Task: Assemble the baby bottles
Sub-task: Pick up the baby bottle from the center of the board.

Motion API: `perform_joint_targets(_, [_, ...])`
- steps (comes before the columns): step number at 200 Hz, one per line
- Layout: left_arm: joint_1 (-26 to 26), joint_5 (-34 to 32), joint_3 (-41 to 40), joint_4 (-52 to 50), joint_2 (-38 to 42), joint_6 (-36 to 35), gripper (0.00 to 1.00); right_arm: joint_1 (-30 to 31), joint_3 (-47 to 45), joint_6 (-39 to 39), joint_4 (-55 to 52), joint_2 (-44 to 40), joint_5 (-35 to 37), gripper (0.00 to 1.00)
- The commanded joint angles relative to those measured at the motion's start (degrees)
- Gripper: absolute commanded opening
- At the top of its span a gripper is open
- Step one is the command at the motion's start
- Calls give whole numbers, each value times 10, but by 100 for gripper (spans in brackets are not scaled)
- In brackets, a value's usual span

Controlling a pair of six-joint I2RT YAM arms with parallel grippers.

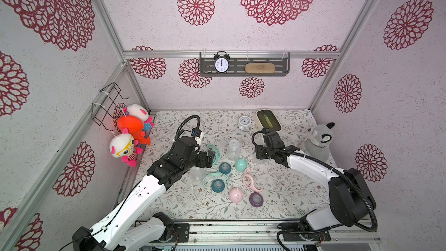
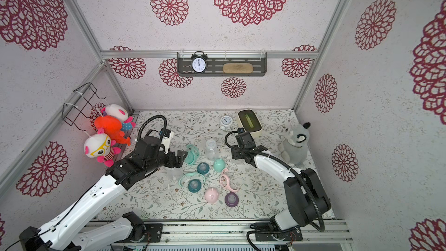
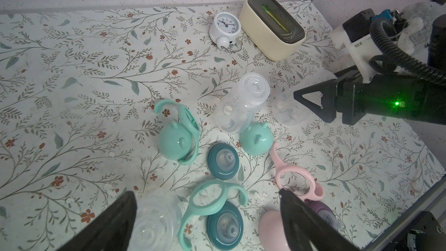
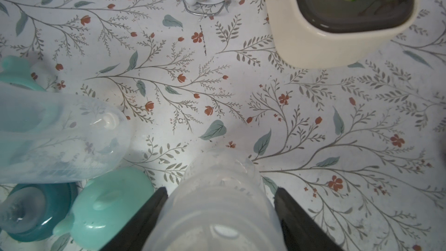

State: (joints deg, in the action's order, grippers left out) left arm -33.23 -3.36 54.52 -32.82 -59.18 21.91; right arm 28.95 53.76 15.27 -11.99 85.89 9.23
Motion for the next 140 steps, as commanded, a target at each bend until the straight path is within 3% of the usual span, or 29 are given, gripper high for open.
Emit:
perform_joint_targets(1, [-8,8,-17,50,-3,6,97,2,-9,7,4,-3,12,60])
perform_joint_targets(39, [-18,37,-38,121,-11,-26,98,2,1,-5,-13,-28,1,42])
perform_joint_targets(103, [-49,71,-107,269,-18,-96,99,21,95,-34,-192,-111,-68,39])
perform_joint_targets(140, [-69,91,-146,358,-33,-140,100,33,130,-26,-238,-161,-125,40])
